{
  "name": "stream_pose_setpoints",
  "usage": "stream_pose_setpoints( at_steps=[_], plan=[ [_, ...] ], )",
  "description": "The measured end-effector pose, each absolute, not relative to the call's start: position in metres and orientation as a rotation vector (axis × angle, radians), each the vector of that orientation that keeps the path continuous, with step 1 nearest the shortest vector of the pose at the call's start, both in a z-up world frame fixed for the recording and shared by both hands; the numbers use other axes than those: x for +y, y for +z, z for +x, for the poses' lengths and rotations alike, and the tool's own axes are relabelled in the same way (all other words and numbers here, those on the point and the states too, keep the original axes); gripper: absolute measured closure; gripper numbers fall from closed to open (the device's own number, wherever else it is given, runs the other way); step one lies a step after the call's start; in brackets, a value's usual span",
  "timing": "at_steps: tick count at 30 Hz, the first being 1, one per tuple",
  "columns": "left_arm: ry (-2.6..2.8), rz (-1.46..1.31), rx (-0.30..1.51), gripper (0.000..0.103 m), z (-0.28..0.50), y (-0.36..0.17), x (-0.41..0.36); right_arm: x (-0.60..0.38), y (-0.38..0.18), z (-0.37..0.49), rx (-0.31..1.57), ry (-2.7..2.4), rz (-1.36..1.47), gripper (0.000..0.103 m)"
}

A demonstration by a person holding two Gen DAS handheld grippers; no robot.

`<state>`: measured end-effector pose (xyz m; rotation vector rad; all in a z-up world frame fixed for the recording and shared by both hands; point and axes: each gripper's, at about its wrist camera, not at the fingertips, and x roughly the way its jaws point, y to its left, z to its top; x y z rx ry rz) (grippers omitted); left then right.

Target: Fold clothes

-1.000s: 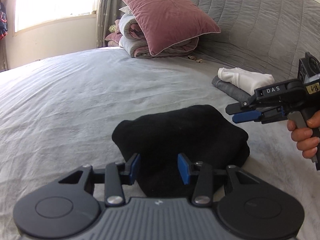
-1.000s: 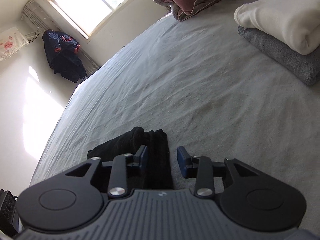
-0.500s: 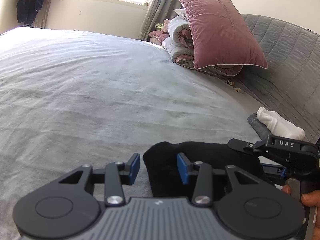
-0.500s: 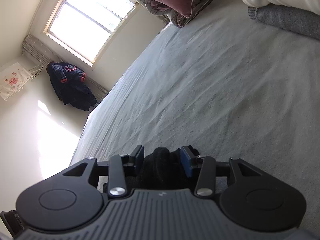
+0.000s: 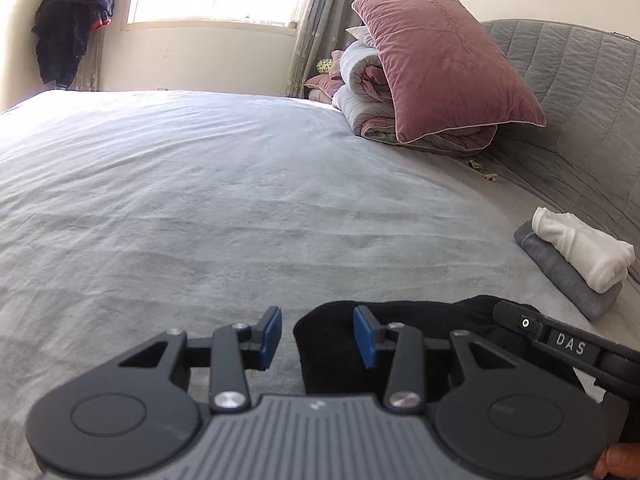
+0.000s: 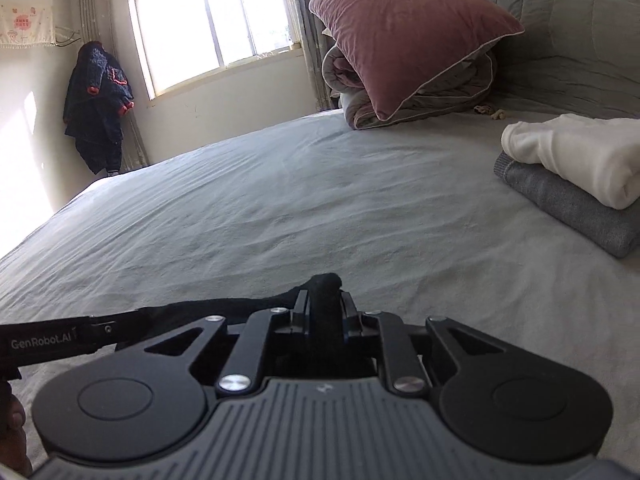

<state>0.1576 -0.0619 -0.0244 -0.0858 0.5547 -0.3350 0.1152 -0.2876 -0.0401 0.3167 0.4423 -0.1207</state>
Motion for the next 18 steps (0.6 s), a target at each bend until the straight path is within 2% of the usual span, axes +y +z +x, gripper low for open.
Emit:
stream_pose_setpoints(
  at_steps=[2,4,9,14,16,18],
  plan=[
    [-0.339,-0.078,0.488,0.072,0.151,-0.018,-0.061,-0.295,-0.033,0.112,0.413,-0.13,0.347,0.075],
    [-0.357,-0.067,0.463,0.096,0.15,-0.016,-0.063,-0.297,-0.022,0.107,0.368,-0.108,0.345,0.075],
    [-0.425,-0.019,0.472,0.099,0.152,-0.023,-0.08,-0.283,-0.007,0.111,0.318,0.028,0.25,0.075],
    [-0.418,0.046,0.513,0.098,0.157,-0.047,-0.094,-0.256,-0.034,0.132,0.441,0.095,0.093,0.075],
    [-0.397,0.038,0.543,0.098,0.164,-0.056,-0.091,-0.257,-0.048,0.141,0.502,0.04,0.047,0.088],
    [-0.373,-0.001,0.572,0.098,0.172,-0.057,-0.085,-0.268,-0.053,0.145,0.523,0.012,0.094,0.088]
  ],
)
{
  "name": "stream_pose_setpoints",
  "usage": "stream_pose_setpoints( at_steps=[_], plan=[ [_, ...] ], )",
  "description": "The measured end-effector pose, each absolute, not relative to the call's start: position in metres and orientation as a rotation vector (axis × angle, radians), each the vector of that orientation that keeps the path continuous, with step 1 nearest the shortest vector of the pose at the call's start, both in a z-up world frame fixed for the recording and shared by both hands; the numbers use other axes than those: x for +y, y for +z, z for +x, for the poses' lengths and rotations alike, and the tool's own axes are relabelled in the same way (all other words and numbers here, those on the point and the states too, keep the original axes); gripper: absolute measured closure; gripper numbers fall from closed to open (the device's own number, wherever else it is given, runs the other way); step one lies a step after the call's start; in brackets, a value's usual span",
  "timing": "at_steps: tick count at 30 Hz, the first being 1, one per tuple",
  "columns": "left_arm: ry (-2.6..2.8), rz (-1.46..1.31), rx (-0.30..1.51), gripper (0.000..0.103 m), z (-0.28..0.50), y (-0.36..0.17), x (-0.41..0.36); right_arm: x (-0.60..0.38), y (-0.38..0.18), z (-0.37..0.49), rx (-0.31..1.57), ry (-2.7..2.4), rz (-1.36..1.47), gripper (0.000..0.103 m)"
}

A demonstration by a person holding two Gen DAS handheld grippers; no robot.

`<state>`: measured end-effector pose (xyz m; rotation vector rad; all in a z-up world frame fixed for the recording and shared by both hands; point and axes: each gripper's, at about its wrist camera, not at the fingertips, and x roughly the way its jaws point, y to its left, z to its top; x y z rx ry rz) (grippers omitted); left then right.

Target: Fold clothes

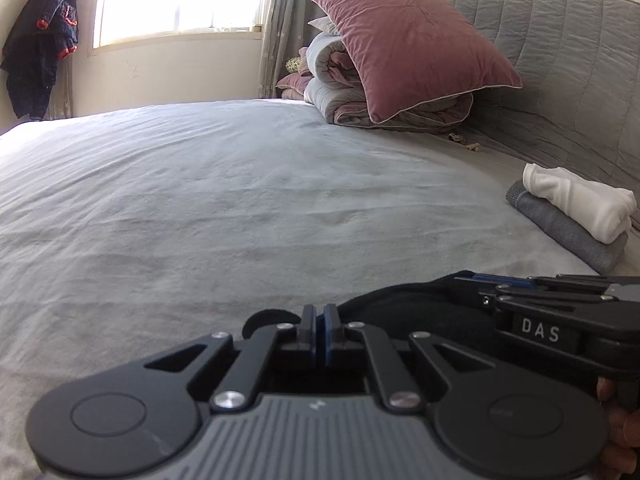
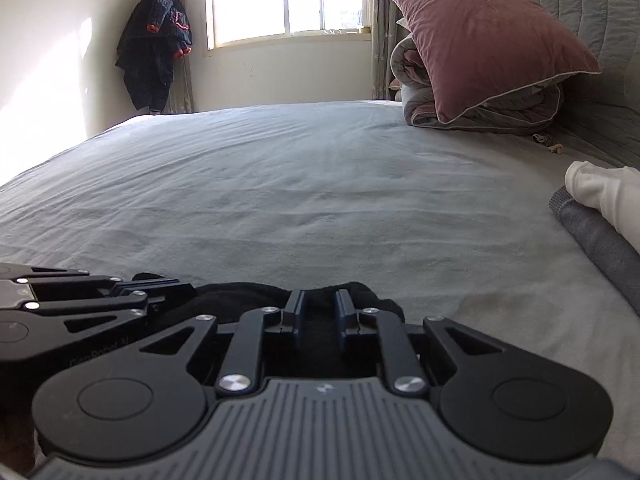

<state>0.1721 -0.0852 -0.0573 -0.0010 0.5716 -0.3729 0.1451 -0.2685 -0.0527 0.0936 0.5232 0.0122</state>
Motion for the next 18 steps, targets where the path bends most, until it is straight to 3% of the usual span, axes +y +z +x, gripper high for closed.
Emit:
stream_pose_setpoints(
  at_steps=[11,18],
  plan=[
    [-0.428,-0.019,0.507,0.097,0.135,-0.018,-0.072,-0.296,-0.019,0.113,0.475,0.078,0.225,0.08],
    [-0.551,0.121,0.509,0.097,0.094,-0.031,-0.095,-0.268,-0.018,0.085,0.519,0.284,0.082,0.08]
  ],
)
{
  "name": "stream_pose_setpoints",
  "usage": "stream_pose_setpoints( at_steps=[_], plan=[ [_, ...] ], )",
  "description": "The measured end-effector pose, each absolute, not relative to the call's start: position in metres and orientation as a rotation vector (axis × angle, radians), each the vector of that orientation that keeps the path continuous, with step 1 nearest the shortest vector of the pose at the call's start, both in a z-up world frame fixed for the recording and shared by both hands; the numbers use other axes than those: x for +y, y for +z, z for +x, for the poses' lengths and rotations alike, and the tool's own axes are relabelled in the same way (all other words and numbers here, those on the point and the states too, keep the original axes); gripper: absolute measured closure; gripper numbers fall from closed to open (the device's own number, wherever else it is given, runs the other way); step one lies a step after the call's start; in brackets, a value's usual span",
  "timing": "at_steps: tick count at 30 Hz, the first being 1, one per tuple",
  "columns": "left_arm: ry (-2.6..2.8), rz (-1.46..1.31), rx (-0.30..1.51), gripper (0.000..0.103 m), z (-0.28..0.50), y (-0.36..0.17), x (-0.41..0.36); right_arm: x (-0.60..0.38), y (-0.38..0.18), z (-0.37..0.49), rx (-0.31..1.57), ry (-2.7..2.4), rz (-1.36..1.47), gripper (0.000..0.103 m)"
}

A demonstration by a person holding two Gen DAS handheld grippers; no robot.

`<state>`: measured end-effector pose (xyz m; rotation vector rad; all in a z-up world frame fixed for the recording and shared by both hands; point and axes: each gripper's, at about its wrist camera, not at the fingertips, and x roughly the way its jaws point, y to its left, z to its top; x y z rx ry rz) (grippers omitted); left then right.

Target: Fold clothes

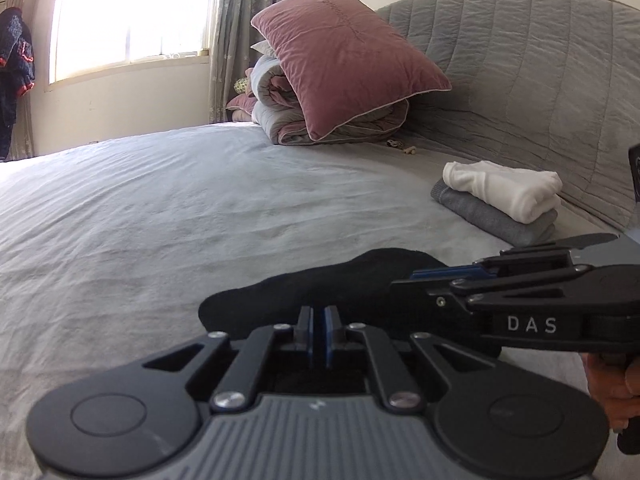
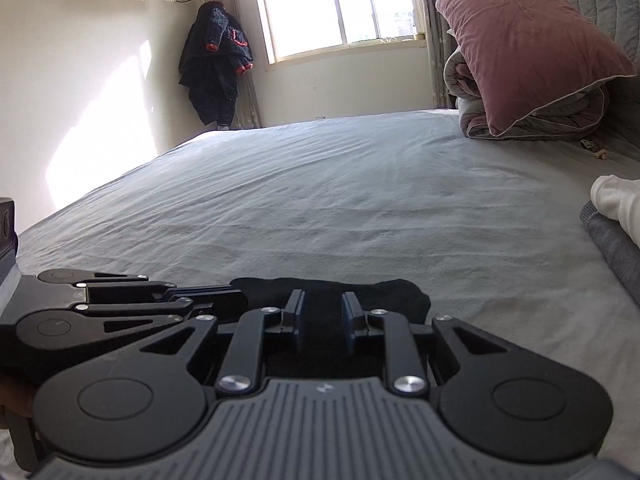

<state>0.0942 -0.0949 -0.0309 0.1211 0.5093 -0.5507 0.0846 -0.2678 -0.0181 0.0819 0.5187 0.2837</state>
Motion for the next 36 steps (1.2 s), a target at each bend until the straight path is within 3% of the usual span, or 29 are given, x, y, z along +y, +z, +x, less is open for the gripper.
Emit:
stream_pose_setpoints(
  at_steps=[12,18,28,36],
  plan=[
    [-0.571,0.269,0.541,0.097,0.047,-0.047,-0.09,-0.292,-0.038,0.055,0.619,0.333,0.002,0.084],
    [-0.585,0.286,0.531,0.09,0.034,-0.032,-0.084,-0.3,-0.032,0.043,0.623,0.347,-0.004,0.08],
    [-0.628,0.162,0.505,0.09,0.067,-0.021,-0.121,-0.292,-0.02,0.054,0.548,0.347,0.004,0.077],
    [-0.687,0.219,0.541,0.09,0.059,-0.049,-0.145,-0.316,-0.042,0.07,0.644,0.281,0.027,0.077]
  ],
)
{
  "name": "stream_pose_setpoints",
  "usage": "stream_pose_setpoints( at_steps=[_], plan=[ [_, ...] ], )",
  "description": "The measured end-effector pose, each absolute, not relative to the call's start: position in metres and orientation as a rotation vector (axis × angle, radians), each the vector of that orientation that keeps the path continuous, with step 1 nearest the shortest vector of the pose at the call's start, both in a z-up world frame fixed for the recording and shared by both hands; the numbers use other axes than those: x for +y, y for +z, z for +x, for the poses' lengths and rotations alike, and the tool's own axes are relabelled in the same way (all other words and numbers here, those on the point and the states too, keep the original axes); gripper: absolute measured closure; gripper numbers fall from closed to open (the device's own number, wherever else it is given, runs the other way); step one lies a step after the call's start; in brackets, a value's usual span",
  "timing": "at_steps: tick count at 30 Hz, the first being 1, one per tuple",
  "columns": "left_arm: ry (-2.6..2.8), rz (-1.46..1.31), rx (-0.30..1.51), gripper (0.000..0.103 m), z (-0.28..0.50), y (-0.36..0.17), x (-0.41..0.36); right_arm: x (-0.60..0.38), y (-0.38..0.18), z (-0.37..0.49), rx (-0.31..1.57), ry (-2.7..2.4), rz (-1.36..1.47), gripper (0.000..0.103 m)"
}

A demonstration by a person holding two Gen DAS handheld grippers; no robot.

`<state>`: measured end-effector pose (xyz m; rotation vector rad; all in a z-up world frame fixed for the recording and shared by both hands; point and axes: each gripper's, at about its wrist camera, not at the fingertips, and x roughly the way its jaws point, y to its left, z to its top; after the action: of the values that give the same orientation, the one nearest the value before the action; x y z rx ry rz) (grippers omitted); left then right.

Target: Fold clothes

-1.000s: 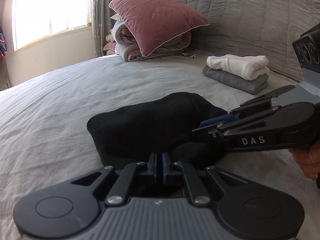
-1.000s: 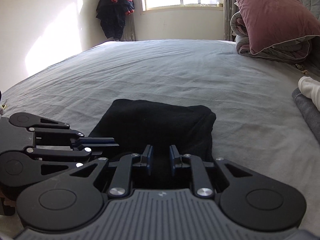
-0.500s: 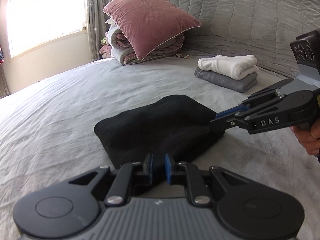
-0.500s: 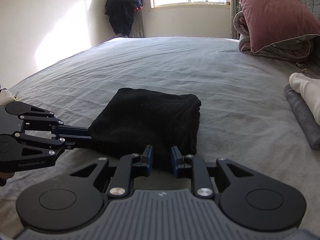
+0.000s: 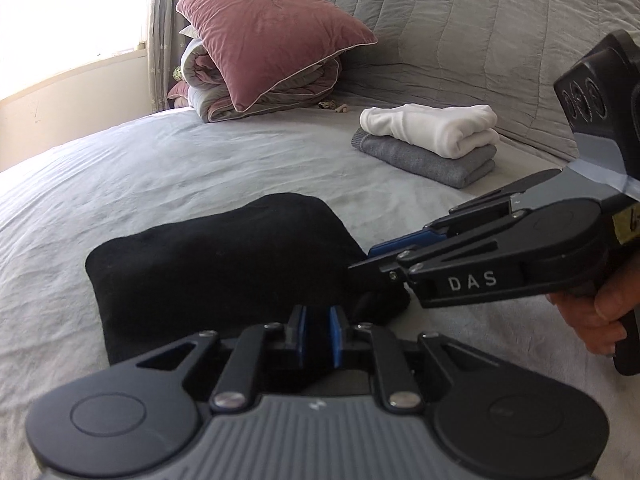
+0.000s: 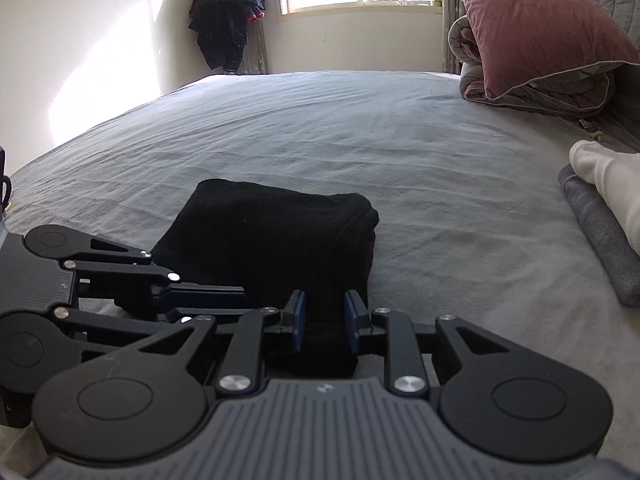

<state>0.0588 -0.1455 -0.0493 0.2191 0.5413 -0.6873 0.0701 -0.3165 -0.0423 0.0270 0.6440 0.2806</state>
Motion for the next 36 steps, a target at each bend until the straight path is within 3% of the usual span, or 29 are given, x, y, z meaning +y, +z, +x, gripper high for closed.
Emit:
stream_pose_setpoints(
  at_steps=[8,17,24,27,28,36],
  plan=[
    [-0.761,0.271,0.498,0.087,0.049,-0.03,-0.126,-0.326,-0.023,0.064,0.576,0.278,0.07,0.075],
    [-0.557,0.144,0.448,0.086,0.124,-0.017,-0.099,-0.303,-0.017,0.1,0.45,0.185,0.126,0.075],
    [-0.502,0.109,0.494,0.083,0.154,-0.041,-0.101,-0.295,-0.037,0.124,0.496,0.154,0.148,0.075],
    [-0.484,0.066,0.507,0.077,0.161,-0.047,-0.092,-0.305,-0.044,0.126,0.521,0.128,0.166,0.076],
    [-0.479,0.048,0.512,0.073,0.163,-0.046,-0.088,-0.309,-0.045,0.126,0.526,0.121,0.176,0.076],
    [-0.436,0.021,0.532,0.069,0.159,-0.031,-0.07,-0.318,-0.03,0.115,0.517,0.113,0.2,0.071]
  ],
)
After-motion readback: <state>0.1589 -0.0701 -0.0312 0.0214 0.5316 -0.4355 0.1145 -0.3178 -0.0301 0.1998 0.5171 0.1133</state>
